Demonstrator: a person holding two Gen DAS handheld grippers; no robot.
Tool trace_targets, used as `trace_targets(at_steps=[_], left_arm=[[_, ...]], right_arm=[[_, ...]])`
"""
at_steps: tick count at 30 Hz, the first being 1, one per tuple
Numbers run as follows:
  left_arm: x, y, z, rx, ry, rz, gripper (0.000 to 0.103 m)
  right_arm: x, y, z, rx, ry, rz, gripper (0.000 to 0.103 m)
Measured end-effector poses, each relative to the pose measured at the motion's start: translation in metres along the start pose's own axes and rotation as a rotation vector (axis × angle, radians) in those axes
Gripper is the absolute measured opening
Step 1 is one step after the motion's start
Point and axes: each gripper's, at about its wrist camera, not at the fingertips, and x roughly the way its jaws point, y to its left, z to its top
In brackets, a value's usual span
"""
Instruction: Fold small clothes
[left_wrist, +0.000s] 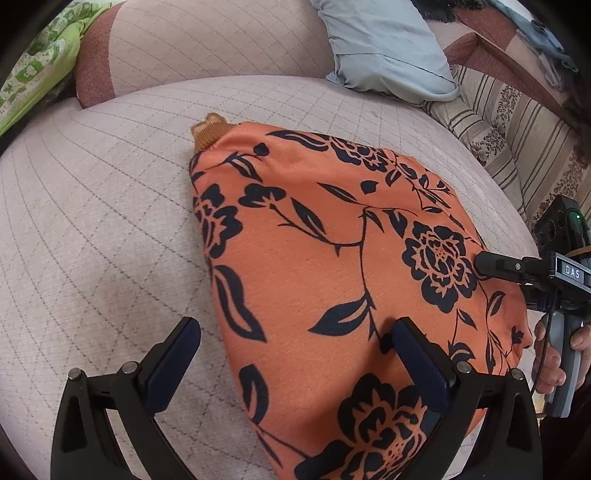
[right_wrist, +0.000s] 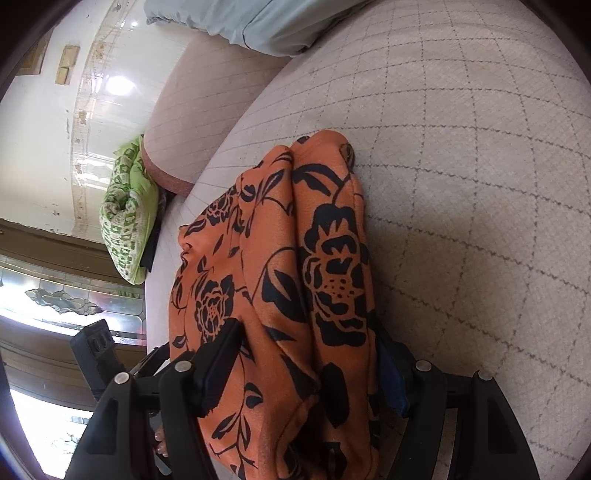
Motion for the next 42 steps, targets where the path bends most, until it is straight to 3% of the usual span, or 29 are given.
trace_targets(at_steps=[8,15,20,29,31,34,39,42], left_arm=[[0.010,-0.005,0.006,-0.027,0.008,-0.030,0.103],[0.026,-0.015,0.009,-0.060,0.035,-0.088,0.103],[0.031,-0.018,0.014,-0.077,0.031,-0.114,0.100],[0.028,-0.013,0.020,-0.123,0.005,-0.133,0.073],[0.024,-0.015,0.021,-0.115,-0.010,-0.127,0.059],[0.016,-0.018,0.021,-0.096,-0.028,-0.121,0.048],[0.008,-0.017,0.018,-0.095,-0.030,-0.126,0.042],[-0.008,-0.012,0.015,-0.085,-0.066,-0.088,0.042]], right_arm=[[0.014,0.009,-0.002,0.006,-0.019,0.043,0.072],[0.023,0.023,-0.005,-0.033,-0.039,0.002,0.069],[0.024,0.030,-0.007,-0.043,-0.055,-0.026,0.052],[0.020,0.047,-0.016,-0.093,-0.106,-0.075,0.041],[0.017,0.052,-0.018,-0.102,-0.124,-0.080,0.040],[0.012,0.063,-0.023,-0.128,-0.155,-0.090,0.040],[0.004,0.083,-0.029,-0.167,-0.201,-0.079,0.039],[0.003,0.097,-0.033,-0.190,-0.211,-0.051,0.039]])
